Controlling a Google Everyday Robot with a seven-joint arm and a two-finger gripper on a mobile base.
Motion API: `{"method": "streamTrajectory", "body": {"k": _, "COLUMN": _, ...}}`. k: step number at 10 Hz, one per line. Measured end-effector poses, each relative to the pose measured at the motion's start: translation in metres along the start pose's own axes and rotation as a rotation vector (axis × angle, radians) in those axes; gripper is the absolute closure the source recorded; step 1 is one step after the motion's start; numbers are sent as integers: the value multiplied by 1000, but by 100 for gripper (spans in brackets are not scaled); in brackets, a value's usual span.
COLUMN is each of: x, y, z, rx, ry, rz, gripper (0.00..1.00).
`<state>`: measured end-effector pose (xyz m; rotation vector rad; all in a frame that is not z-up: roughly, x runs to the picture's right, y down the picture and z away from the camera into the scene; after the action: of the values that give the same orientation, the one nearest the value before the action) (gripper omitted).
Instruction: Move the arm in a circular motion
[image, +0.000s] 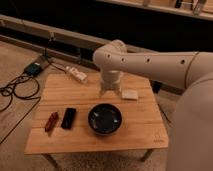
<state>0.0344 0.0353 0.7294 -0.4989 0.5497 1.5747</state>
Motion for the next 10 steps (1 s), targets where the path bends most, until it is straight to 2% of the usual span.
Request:
{"method": "streamTrajectory", "body": {"k": 2, "x": -35, "y": -2, "z": 10, "rx": 7, "ry": 7, "rz": -2, "gripper": 35}}
{"method": "streamTrajectory", "body": {"k": 3, "x": -55, "y": 8, "z": 17, "rx": 10, "ry": 7, "rz": -22, "gripper": 35}}
{"method": "streamTrajectory", "body": {"k": 5, "x": -82, "y": 34, "z": 26, "rx": 16, "ry": 0, "rz": -72, "gripper": 35}}
{"method": "streamTrajectory", "body": {"k": 8, "x": -108, "y": 98, "z": 33, "rx": 8, "ry": -15, "rz": -194, "gripper": 35}}
{"method": "streamTrajectory", "body": {"k": 10, "x": -107, "y": 139, "z": 32, "rx": -10, "ry": -25, "rz": -278, "gripper": 35}}
